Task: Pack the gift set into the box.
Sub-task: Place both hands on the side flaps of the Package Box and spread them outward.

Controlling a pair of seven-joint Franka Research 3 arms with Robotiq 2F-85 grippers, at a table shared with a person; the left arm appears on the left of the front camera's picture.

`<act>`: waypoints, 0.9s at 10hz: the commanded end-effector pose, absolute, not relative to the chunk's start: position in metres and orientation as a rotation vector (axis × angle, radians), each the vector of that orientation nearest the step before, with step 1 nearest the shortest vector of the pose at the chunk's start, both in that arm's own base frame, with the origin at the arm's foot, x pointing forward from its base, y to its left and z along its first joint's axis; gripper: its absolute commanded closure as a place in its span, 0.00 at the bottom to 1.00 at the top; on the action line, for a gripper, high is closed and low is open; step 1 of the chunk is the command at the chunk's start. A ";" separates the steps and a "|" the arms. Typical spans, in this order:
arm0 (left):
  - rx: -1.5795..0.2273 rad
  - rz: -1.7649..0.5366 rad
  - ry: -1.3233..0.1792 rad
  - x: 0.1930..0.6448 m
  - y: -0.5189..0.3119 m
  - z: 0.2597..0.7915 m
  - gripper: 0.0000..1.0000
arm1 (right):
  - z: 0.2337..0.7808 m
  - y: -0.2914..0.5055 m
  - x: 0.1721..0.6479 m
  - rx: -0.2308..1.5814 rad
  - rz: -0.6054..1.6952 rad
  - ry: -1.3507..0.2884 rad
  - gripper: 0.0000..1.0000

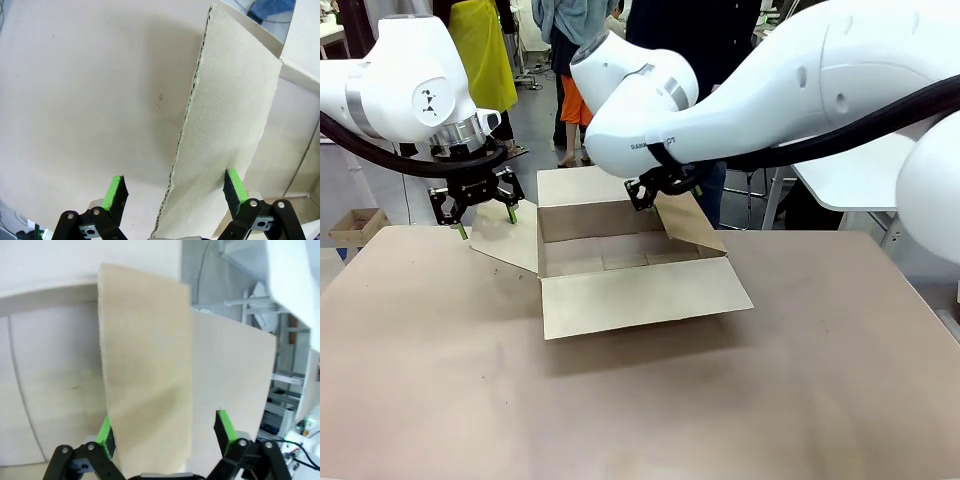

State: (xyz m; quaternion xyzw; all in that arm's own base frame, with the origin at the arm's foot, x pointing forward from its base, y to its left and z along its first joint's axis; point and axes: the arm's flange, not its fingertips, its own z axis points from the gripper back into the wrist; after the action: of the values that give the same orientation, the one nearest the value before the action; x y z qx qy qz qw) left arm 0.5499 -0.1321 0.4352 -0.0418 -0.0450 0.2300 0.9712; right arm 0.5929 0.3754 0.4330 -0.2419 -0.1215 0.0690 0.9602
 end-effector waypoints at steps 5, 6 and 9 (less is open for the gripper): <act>-0.071 0.475 -0.094 0.549 -0.132 0.438 0.00 | 0.474 0.244 0.600 -0.122 0.189 -0.221 0.00; -0.071 0.475 -0.094 0.549 -0.132 0.438 0.00 | 0.471 0.215 0.609 -0.029 0.167 -0.197 0.00; -0.071 0.475 -0.094 0.549 -0.132 0.438 0.00 | 0.461 0.150 0.620 0.103 0.055 -0.170 0.00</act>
State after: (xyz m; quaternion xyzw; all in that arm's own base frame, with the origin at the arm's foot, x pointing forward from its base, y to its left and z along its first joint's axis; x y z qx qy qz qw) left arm 0.5500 -0.1321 0.4356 -0.0419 -0.0452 0.2300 0.9712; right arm 0.6343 0.1638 0.4620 0.0209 -0.0894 0.0302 0.9953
